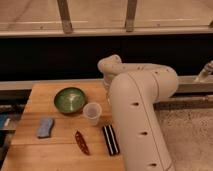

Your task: Stand the bottle upright

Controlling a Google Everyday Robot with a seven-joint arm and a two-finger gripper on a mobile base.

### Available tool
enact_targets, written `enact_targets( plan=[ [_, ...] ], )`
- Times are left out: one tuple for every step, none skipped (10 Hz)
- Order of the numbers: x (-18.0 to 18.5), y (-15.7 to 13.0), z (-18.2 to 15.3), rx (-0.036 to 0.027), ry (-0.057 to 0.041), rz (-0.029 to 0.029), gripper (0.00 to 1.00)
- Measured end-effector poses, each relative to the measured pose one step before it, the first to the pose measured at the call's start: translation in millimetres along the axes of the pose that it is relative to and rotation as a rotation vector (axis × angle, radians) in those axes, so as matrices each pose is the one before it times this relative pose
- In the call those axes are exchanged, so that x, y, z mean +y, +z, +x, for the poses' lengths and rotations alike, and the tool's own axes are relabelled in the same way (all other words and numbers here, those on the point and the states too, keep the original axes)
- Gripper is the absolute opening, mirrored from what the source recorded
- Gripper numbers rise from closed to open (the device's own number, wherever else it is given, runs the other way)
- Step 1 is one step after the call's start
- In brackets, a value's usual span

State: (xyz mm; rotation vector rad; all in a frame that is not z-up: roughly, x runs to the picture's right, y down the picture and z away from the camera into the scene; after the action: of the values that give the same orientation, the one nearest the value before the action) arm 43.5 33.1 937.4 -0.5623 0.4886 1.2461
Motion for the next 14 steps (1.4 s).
enact_targets(
  plan=[
    [-3.44,-13.9,-4.55,-0.02633,0.00316,0.00715,0.0],
    [-3.14,-10.86,-4.27,-0.02376,0.00195,0.00773,0.0],
    [-4.14,-10.08,-4.3,-0.02542,0.00179,0.0114,0.0],
    [-2.51,-7.99,-4.26,-0.02111,0.0009,0.00842,0.0],
    [-1.91,-5.15,-2.85,-0.01296,0.00014,0.00779,0.0],
    [-3.02,-6.86,-4.63,-0.01733,-0.00112,0.01417,0.0],
    [-2.87,-7.39,-5.61,-0.01622,-0.00081,0.01437,0.0],
    [-2.14,-8.06,-5.55,-0.01547,-0.00008,0.0111,0.0],
    [-1.3,-10.02,-6.91,-0.01937,-0.00165,0.01116,0.0],
    [-1.31,-14.87,-11.08,-0.03225,-0.00245,0.01235,0.0],
    [-2.15,-6.34,-5.12,-0.01519,-0.00049,0.00753,0.0],
    [-1.29,-6.2,-6.36,-0.01991,-0.00128,0.00581,0.0],
    [0.7,-3.07,-4.61,-0.01293,-0.00151,0.00042,0.0],
    [1.82,-1.65,-4.15,-0.01035,0.00011,-0.00394,0.0]
  ],
)
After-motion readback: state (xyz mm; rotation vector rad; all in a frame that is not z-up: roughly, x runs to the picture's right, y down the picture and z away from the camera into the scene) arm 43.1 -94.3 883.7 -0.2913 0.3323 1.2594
